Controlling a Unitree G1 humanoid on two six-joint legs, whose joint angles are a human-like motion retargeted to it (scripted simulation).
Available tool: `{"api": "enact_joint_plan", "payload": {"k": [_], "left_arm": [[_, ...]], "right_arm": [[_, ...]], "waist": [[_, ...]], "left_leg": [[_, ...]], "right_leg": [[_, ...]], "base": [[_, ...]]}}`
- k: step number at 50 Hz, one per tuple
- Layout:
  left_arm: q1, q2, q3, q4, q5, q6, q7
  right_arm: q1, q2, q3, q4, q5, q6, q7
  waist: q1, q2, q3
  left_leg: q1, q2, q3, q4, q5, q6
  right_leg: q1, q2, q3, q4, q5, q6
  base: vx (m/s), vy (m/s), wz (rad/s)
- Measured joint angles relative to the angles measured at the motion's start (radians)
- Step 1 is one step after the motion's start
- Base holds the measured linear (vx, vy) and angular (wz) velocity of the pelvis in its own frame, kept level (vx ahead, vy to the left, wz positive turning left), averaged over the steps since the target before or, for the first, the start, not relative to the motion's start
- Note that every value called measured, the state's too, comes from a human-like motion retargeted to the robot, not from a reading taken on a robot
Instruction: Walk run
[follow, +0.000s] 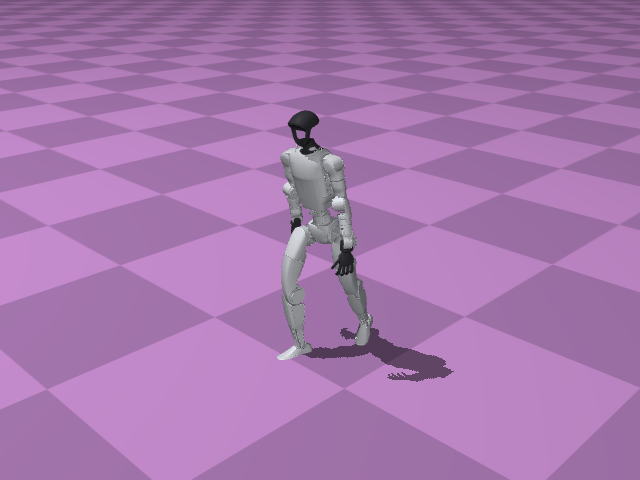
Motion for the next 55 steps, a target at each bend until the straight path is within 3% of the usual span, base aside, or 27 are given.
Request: {"api": "enact_joint_plan", "payload": {"k": [3,5,8,10,12,15,20,23,25,27,28,32,33,35,37,40,43,47,52,55], "left_arm": [[0.054,0.008,-0.002,0.077,0.086,0.042,-0.011],[0.072,0.029,-0.028,0.121,0.154,0.071,-0.018],[0.086,0.055,-0.052,0.151,0.224,0.089,-0.014],[0.095,0.06,-0.041,0.164,0.233,0.091,0.009],[0.109,0.051,-0.01,0.174,0.214,0.09,0.034],[0.128,0.033,0.032,0.186,0.172,0.08,0.036],[0.132,0.014,0.06,0.206,0.133,0.098,0.011],[0.127,0.012,0.049,0.212,0.162,0.113,-0.011],[0.124,0.019,0.036,0.214,0.193,0.12,-0.035],[0.117,0.025,0.021,0.207,0.225,0.131,-0.052],[0.116,0.025,0.015,0.201,0.241,0.137,-0.055],[0.11,0.023,0.022,0.18,0.259,0.129,-0.042],[0.108,0.023,0.026,0.176,0.248,0.126,-0.039],[0.105,0.026,0.03,0.166,0.223,0.126,-0.045],[0.095,0.037,0.03,0.152,0.193,0.118,-0.065],[0.06,0.077,0.03,0.128,0.144,0.101,-0.058],[0.025,0.116,-0.01,0.101,0.083,0.085,0.015],[-0.027,0.147,-0.035,0.062,0.033,0.04,0.058],[-0.081,0.171,-0.043,-0.017,-0.004,-0.01,0.001],[-0.091,0.169,-0.06,-0.041,-0.015,-0.049,0.001]], "right_arm": [[-0.005,0.0,0.016,-0.004,0.051,-0.009,0.012],[-0.017,-0.002,0.016,-0.013,0.072,-0.018,0.022],[-0.057,-0.02,0.022,-0.041,0.052,-0.015,0.028],[-0.099,-0.04,0.039,-0.058,0.029,-0.003,0.016],[-0.141,-0.056,0.062,-0.074,0.012,0.016,-0.004],[-0.19,-0.074,0.078,-0.106,0.004,0.031,-0.026],[-0.238,-0.073,0.085,-0.195,0.019,0.012,-0.039],[-0.247,-0.057,0.096,-0.232,0.04,-0.008,-0.049],[-0.243,-0.038,0.105,-0.247,0.045,-0.023,-0.047],[-0.226,-0.019,0.113,-0.255,0.039,-0.038,-0.038],[-0.212,-0.013,0.116,-0.255,0.034,-0.046,-0.032],[-0.15,0.012,0.125,-0.227,-0.017,-0.036,-0.037],[-0.133,0.024,0.13,-0.217,-0.029,-0.016,-0.05],[-0.098,0.037,0.148,-0.201,-0.032,0.017,-0.07],[-0.069,0.039,0.17,-0.203,-0.028,0.038,-0.089],[-0.052,0.047,0.184,-0.222,-0.04,0.048,-0.14],[-0.042,0.055,0.169,-0.223,-0.024,0.037,-0.163],[-0.021,0.054,0.145,-0.219,0.006,0.024,-0.138],[-0.011,0.058,0.122,-0.168,0.028,0.04,-0.131],[0.002,0.056,0.104,-0.117,0.039,0.036,-0.125]], "waist": [[0.032,-0.051,-0.02],[0.056,-0.104,-0.032],[0.075,-0.143,-0.027],[0.093,-0.13,-0.015],[0.117,-0.106,-0.012],[0.165,-0.073,-0.013],[0.229,-0.046,0.015],[0.25,-0.064,0.011],[0.247,-0.068,0.003],[0.256,-0.074,-0.005],[0.271,-0.077,-0.01],[0.317,-0.1,-0.019],[0.308,-0.091,-0.023],[0.282,-0.053,-0.042],[0.271,-0.027,-0.048],[0.238,-0.032,-0.036],[0.173,-0.052,-0.021],[0.089,-0.052,-0.008],[0.03,-0.084,0.02],[0.03,-0.084,0.019]], "left_leg": [[-0.043,-0.01,0.056,0.173,0.233,0.002],[-0.133,-0.026,0.079,0.373,0.318,0.018],[-0.264,0.079,0.174,0.638,0.228,0.06],[-0.352,0.159,0.215,0.735,0.175,0.081],[-0.453,0.186,0.2,0.742,0.138,0.061],[-0.586,0.195,0.172,0.631,0.091,0.028],[-0.682,0.142,0.141,0.192,0.059,0.078],[-0.735,0.087,0.064,0.008,0.066,0.083],[-0.746,0.06,0.033,-0.017,0.05,0.086],[-0.751,0.045,0.004,0.04,0.111,0.164],[-0.743,0.06,0.041,0.062,0.132,0.169],[-0.711,0.121,0.058,0.182,0.07,0.172],[-0.695,0.118,0.002,0.193,0.042,0.172],[-0.617,0.165,0.049,0.166,0.001,0.191],[-0.537,0.199,0.073,0.122,-0.019,0.185],[-0.447,0.179,0.086,0.063,-0.047,0.177],[-0.349,0.125,0.126,-0.033,-0.046,0.172],[-0.264,0.08,0.093,-0.088,-0.069,0.15],[-0.148,0.009,0.069,-0.132,-0.118,0.123],[-0.092,-0.003,0.05,-0.136,-0.15,0.101]], "right_leg": [[0.123,-0.058,-0.055,-0.072,-0.039,0.004],[0.178,-0.121,-0.072,-0.103,-0.06,0.026],[0.249,-0.162,-0.105,-0.13,-0.094,0.05],[0.314,-0.134,-0.161,-0.176,-0.105,0.052],[0.358,-0.074,-0.153,-0.23,-0.108,0.053],[0.428,0.001,-0.184,-0.298,-0.121,0.057],[0.55,0.091,-0.193,-0.362,-0.165,0.088],[0.604,0.094,-0.211,-0.378,-0.19,0.125],[0.634,0.104,-0.196,-0.372,-0.205,0.152],[0.66,0.106,-0.177,-0.357,-0.2,0.193],[0.674,0.104,-0.158,-0.345,-0.188,0.218],[0.679,0.066,-0.061,-0.227,-0.027,0.289],[0.667,0.071,-0.039,-0.173,0.05,0.272],[0.615,0.087,-0.013,-0.019,0.2,0.197],[0.521,0.087,-0.002,0.204,0.275,0.1],[0.355,-0.001,-0.018,0.48,0.156,0.065],[0.186,-0.056,-0.031,0.587,0.063,0.068],[0.064,-0.051,-0.109,0.399,-0.03,0.051],[-0.012,0.03,-0.097,-0.08,-0.036,0.022],[-0.039,0.076,-0.075,-0.23,-0.066,0.031]], "base": [[0.94,-0.15,0.38],[0.67,-0.13,0.83],[0.63,-0.16,0.97],[0.51,-0.15,0.42],[0.52,-0.15,0.04],[0.46,-0.13,-0.13],[0.62,-0.09,-0.17],[0.67,-0.04,-0.19],[0.75,-0.03,-0.13],[0.67,-0.02,-0.39],[0.94,0.06,-0.73],[0.9,0.03,-0.97],[0.97,0.05,-0.6],[0.89,0.06,-0.41],[0.83,0.06,-0.76],[0.61,-0.01,-0.75],[0.54,0.0,0.22],[0.59,0.0,0.54],[0.59,-0.07,0.4],[0.71,-0.13,0.34]]}}
